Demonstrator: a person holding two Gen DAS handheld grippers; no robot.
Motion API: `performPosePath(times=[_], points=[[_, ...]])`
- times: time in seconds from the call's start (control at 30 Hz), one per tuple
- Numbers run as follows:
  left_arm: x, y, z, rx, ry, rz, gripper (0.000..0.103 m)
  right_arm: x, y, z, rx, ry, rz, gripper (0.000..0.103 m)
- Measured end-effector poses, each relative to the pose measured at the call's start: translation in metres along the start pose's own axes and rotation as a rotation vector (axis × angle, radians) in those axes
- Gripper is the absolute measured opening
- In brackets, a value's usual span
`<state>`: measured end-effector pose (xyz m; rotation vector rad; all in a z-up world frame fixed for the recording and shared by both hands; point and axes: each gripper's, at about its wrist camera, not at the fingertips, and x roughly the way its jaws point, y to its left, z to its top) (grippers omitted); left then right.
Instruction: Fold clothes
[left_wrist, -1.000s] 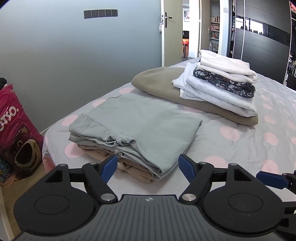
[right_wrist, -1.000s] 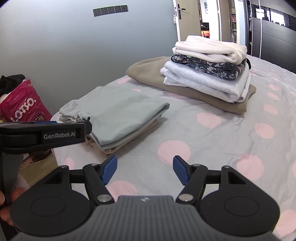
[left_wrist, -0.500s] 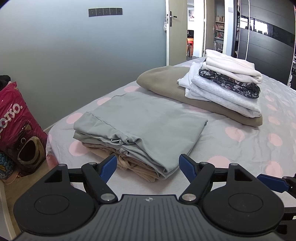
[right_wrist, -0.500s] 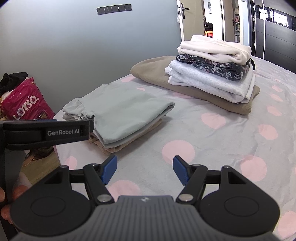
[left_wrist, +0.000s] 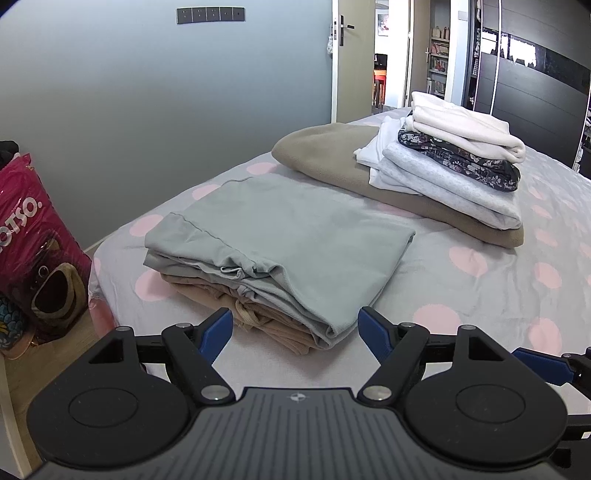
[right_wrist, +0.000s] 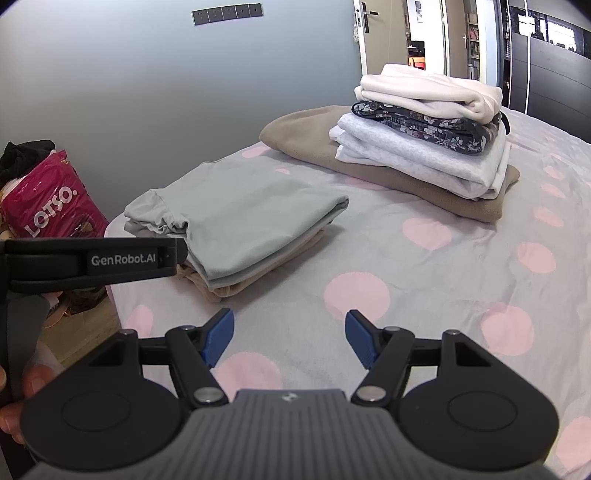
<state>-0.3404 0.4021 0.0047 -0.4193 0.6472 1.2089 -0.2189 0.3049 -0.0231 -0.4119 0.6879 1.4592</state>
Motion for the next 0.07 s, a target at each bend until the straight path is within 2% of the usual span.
performPosePath(times=[0.07], points=[[-0.0012, -0.0016, -0.0006, 0.014, -0.014, 0.004, 0.074, 0.0002, 0.0000, -0.0006, -0.001, 0.002, 0.000, 0.069]])
